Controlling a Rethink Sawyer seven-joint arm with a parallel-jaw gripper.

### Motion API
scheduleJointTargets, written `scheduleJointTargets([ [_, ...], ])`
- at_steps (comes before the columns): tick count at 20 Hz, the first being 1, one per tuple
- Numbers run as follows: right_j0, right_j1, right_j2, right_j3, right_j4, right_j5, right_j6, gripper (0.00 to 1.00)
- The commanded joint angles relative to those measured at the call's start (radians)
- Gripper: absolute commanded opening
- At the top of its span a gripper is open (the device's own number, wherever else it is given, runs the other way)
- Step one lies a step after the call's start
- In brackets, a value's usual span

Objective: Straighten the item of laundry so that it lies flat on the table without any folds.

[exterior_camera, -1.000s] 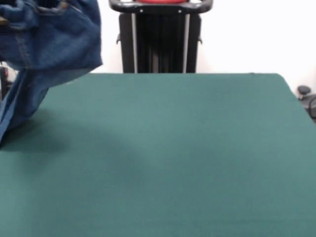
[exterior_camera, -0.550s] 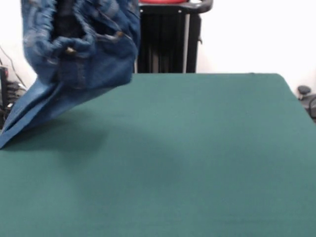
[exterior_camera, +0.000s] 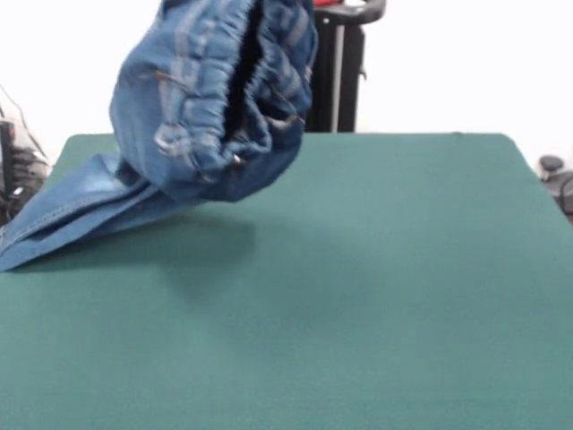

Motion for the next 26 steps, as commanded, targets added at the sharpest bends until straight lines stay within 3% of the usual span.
scheduleJointTargets([
  [1,0.122,0.120,-0.047,0.098,0.045,-0.104,0.461,0.00],
  [12,0.281,0.296,-0.112,0.001,0.182,-0.126,0.617,0.00],
  [26,0.359,0.436,-0.083,-0.071,0.368,-0.229,0.656,0.00],
])
